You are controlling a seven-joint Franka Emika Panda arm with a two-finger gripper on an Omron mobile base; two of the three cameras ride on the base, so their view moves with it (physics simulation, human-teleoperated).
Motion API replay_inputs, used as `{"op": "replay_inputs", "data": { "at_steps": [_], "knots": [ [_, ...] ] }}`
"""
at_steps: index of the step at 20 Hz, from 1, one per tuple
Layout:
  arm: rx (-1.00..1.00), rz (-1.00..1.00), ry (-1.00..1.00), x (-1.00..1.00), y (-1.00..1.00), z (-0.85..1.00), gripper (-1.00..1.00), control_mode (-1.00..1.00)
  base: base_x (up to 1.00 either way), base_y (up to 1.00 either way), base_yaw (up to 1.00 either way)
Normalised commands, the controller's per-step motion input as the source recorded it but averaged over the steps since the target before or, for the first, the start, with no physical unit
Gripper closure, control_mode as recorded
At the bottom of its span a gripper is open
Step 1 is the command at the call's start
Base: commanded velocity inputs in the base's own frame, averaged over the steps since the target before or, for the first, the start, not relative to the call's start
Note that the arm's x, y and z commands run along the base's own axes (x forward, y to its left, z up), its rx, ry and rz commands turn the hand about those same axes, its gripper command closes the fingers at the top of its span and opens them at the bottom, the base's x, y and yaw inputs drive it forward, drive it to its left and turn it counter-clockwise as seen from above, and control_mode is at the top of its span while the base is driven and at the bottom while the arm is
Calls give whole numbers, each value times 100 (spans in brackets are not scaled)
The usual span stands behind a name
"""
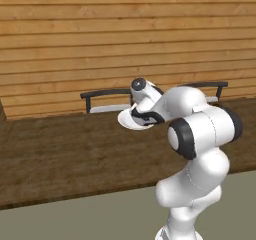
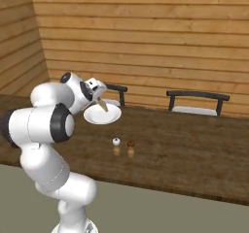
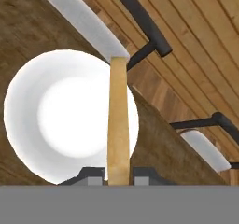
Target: Start the toaster. Once the lever pops up, take the bread to the plate on the dining counter.
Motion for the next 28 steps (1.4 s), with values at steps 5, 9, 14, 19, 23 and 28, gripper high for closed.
{"op": "replay_inputs", "data": {
  "at_steps": [5,9,14,19,23,28],
  "knots": [
    [-3,0,0,12,2,-39,100,-100,0,0,0],
    [0,0,0,18,0,-38,100,-100,0,0,0],
    [-3,0,0,35,1,-25,100,-100,0,0,0],
    [-2,0,0,49,0,-14,100,-100,0,0,0],
    [0,0,0,46,0,-14,100,-100,0,0,0],
    [0,0,0,29,2,-11,-100,-100,0,0,0]
  ]
}}
